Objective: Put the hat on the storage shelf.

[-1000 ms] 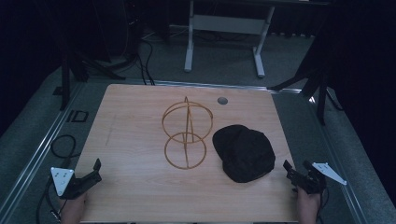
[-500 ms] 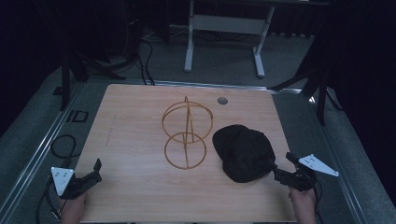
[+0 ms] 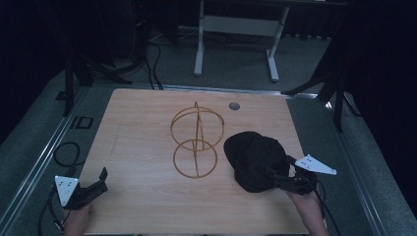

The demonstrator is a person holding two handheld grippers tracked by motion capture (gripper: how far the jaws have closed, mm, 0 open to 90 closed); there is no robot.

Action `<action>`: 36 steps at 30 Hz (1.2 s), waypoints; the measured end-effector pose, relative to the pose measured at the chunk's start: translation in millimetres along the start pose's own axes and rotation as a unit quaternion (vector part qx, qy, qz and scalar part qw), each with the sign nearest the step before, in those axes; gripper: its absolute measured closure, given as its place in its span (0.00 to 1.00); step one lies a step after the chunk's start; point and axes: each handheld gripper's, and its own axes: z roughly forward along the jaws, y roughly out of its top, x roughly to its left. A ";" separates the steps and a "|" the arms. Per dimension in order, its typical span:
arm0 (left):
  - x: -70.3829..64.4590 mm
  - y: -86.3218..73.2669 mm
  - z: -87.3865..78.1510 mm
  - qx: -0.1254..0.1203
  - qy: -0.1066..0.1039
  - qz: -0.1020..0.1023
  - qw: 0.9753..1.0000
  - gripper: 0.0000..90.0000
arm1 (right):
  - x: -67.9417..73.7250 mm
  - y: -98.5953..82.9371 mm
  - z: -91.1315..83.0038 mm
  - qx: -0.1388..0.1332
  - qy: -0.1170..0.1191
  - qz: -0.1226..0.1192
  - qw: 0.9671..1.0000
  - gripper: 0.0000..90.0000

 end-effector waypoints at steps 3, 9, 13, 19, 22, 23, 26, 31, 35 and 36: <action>0.0 0.0 0.0 0.000 -0.002 -0.001 1.000 0.02 | -2.1 -2.5 9.3 0.011 -0.023 -0.003 1.000 0.12; -0.1 0.1 0.2 0.001 -0.005 0.000 1.000 0.02 | -0.8 -6.6 24.4 0.047 -0.039 -0.031 0.998 0.12; -0.2 0.1 0.2 0.001 -0.007 0.000 1.000 0.02 | 0.5 -7.5 31.3 0.065 -0.040 -0.029 0.997 0.15; -0.4 0.1 0.1 0.001 -0.009 0.001 1.000 0.02 | 2.8 -9.4 40.8 0.067 -0.061 -0.029 0.995 0.49; -0.2 0.1 0.1 0.001 -0.009 0.000 1.000 0.02 | 1.3 -10.4 43.5 0.070 -0.049 -0.035 0.996 0.78; -0.2 0.1 0.2 0.001 -0.009 0.000 1.000 0.02 | 1.7 -10.4 43.9 0.071 -0.050 -0.040 0.995 0.86; -0.2 0.1 0.3 0.002 -0.009 0.000 1.000 0.02 | 3.9 -10.4 43.1 0.071 -0.048 -0.051 0.995 1.00; -0.3 0.1 0.2 0.002 -0.009 0.001 1.000 0.02 | 6.5 -11.8 40.4 0.084 -0.010 -0.042 0.996 0.98; -0.4 0.2 0.5 0.003 -0.009 0.001 1.000 0.02 | 8.5 -14.5 30.2 0.073 0.020 -0.012 0.997 0.62; -0.5 0.2 0.7 0.003 -0.009 0.001 1.000 0.02 | 10.3 -14.7 26.8 0.070 0.024 -0.010 0.997 0.57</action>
